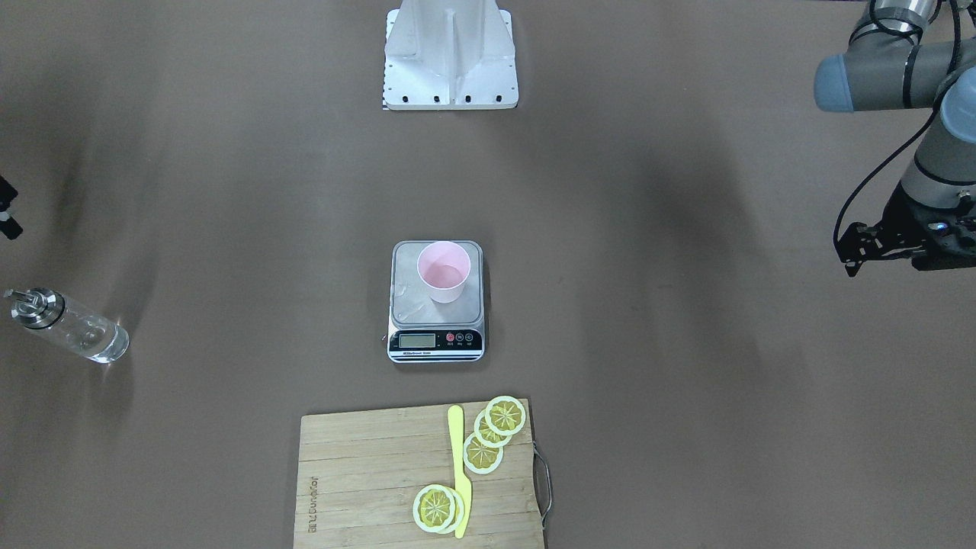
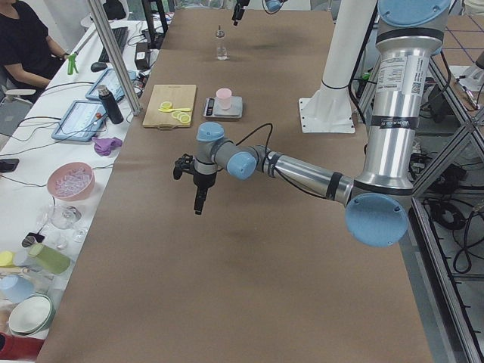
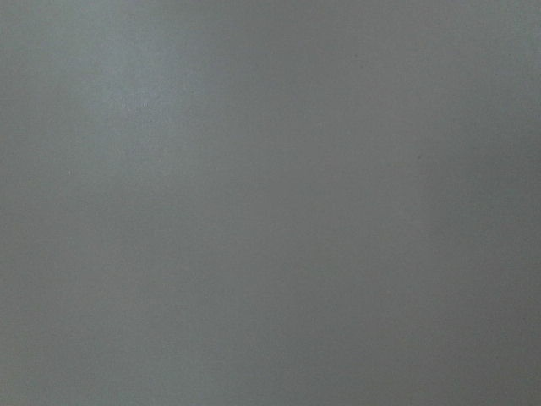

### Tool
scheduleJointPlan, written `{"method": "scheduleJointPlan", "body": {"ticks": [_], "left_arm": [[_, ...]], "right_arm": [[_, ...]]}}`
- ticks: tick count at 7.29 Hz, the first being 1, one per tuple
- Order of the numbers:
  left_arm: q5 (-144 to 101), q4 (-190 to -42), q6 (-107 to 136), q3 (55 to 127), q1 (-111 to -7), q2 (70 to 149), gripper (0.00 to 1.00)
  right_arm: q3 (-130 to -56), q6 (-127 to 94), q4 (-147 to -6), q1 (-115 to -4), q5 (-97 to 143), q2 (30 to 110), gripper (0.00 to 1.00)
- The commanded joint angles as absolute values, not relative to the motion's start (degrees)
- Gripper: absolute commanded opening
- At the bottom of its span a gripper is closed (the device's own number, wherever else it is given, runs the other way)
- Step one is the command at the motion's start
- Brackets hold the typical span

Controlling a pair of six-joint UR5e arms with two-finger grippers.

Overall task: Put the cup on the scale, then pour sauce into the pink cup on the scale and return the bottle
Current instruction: 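Open the right gripper and withdraw it from the bottle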

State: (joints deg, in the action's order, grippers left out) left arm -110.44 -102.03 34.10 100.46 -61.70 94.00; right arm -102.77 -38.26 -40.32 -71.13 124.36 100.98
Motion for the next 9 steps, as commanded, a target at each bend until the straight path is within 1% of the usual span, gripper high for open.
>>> {"method": "scheduleJointPlan", "body": {"ticks": [1,2,3,4,6,7,8,9], "left_arm": [[-110.74,-102.04,34.10,101.16,-62.13,93.69,0.98],[-116.48,-102.04,34.10,101.25,-64.84,93.69,0.98],[-122.29,-101.78,32.88,101.25,-68.17,93.87,0.98],[-125.82,-96.73,26.08,101.25,-72.64,94.30,0.98],[-126.39,-80.84,2.49,101.43,-81.95,97.11,0.98],[-126.21,-79.38,-6.68,101.16,-85.92,95.47,0.98],[-126.12,-79.97,-12.34,100.55,-88.57,92.23,0.98],[-126.65,-79.98,-12.57,96.98,-90.86,92.11,0.98]], "right_arm": [[-102.83,-25.81,-57.57,-80.66,129.28,94.78,1.00],[-103.44,-20.71,-66.18,-82.51,129.20,92.14,1.00],[-103.45,-17.87,-71.49,-83.66,129.29,91.41,1.00],[-103.45,-17.76,-77.02,-83.76,129.20,91.06,1.00],[-102.49,-17.49,-82.06,-83.41,129.02,90.53,1.00],[-102.39,-17.32,-82.35,-83.41,128.41,91.05,1.00],[-102.13,-16.79,-82.35,-83.06,127.89,92.19,1.00],[-101.08,-14.52,-82.44,-82.80,127.36,93.85,1.00]]}}
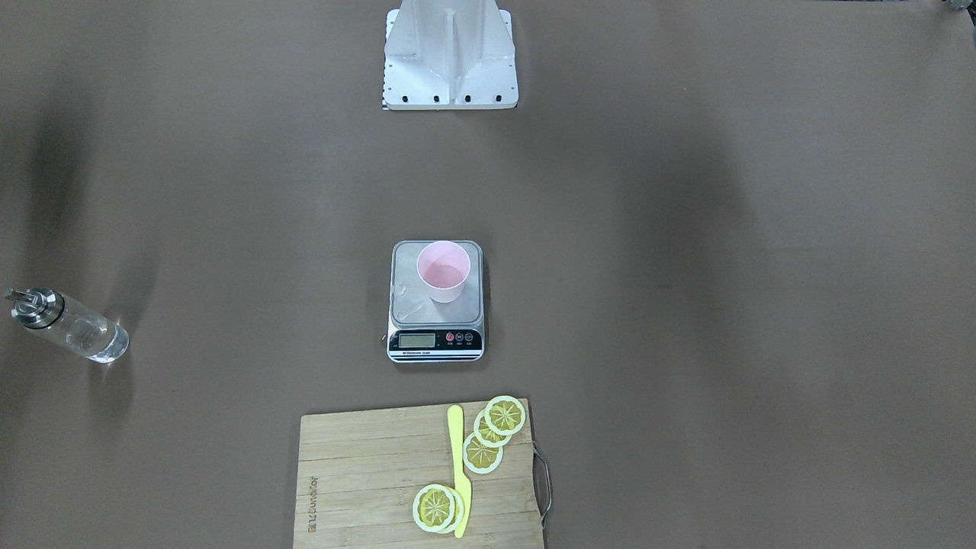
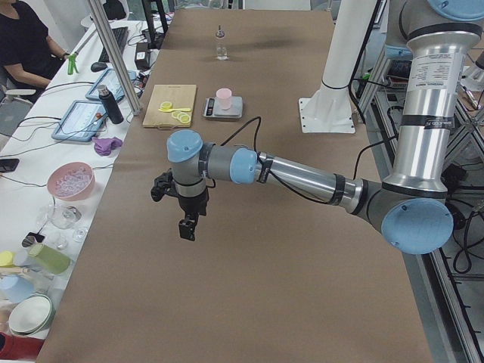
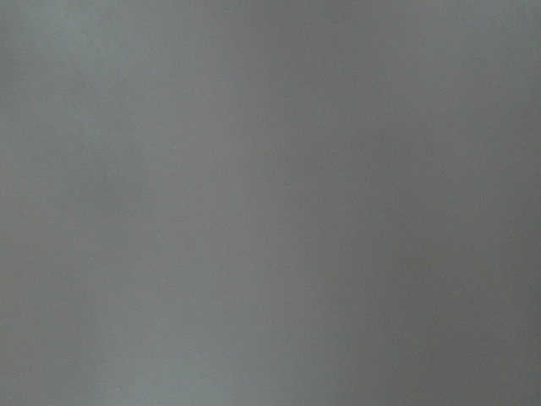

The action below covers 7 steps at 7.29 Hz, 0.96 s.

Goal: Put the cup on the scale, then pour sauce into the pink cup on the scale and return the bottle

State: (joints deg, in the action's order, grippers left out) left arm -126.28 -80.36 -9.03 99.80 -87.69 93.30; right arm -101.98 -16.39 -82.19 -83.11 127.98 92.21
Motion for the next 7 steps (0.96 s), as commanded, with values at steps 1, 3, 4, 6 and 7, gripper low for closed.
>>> {"method": "scheduleJointPlan", "body": {"ticks": [1,3,4,6,7], "left_arm": [[-129.96,-79.63,-12.48,93.81,-92.36,92.28,0.98],[-135.08,-80.07,-12.31,91.85,-92.46,91.49,0.98],[-135.17,-80.07,-12.30,91.32,-92.37,91.84,0.98],[-135.18,-80.24,-12.30,90.09,-92.20,92.72,0.98],[-135.18,-80.33,-12.30,90.35,-92.20,92.90,0.98]], "right_arm": [[-100.12,-13.63,-82.79,-82.79,128.40,95.00,1.00],[-101.06,-13.71,-90.21,-82.97,132.60,93.79,1.00],[-102.38,-13.71,-95.14,-83.75,134.28,93.17,1.00],[-103.10,-13.71,-96.24,-84.29,134.38,93.86,1.00],[-102.92,-13.71,-96.24,-84.46,134.47,94.48,1.00]]}}
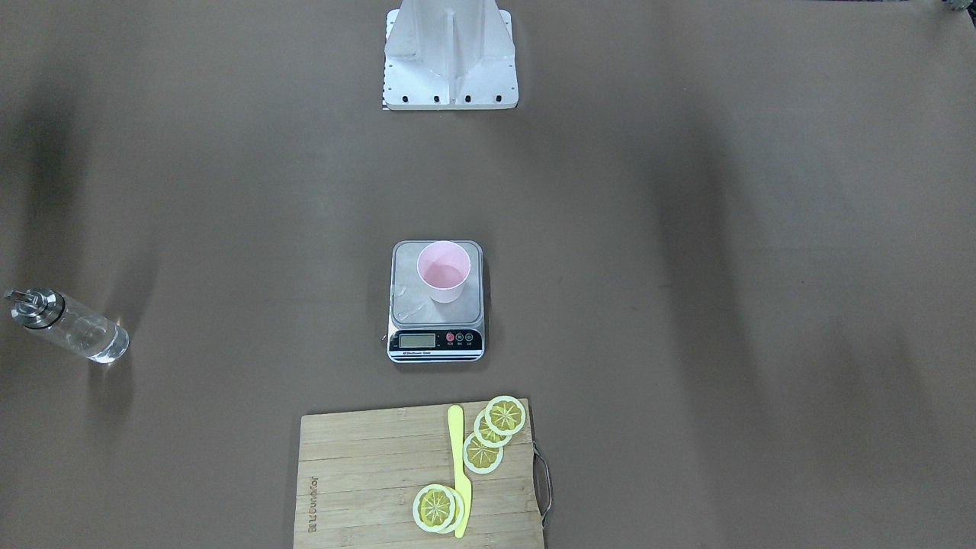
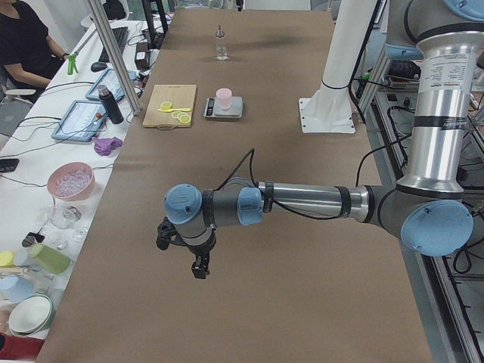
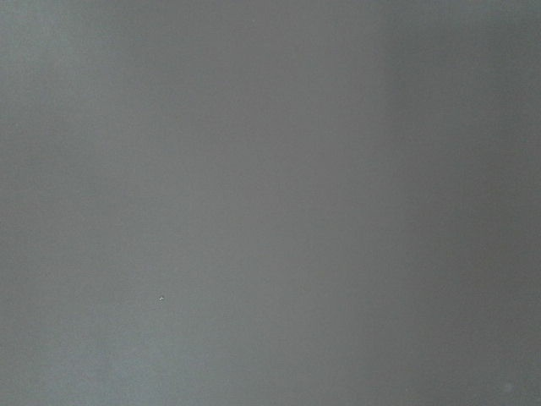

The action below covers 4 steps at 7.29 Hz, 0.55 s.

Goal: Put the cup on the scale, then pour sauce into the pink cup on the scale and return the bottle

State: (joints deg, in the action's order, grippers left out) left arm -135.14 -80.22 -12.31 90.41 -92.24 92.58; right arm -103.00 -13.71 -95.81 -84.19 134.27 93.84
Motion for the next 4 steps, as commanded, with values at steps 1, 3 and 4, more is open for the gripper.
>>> {"method": "scheduleJointPlan", "body": {"ticks": [1,3,4], "left_arm": [[-135.18,-80.33,-12.48,90.09,-92.20,92.90,0.98],[-135.09,-80.33,-12.57,89.65,-92.20,92.81,0.98],[-135.09,-80.33,-12.57,89.74,-92.20,92.81,0.98]], "right_arm": [[-102.40,-13.71,-96.07,-84.98,134.39,95.79,1.00],[-102.39,-13.80,-95.72,-87.26,139.35,98.25,1.00],[-102.65,-13.71,-95.54,-87.88,139.48,98.09,1.00]]}}
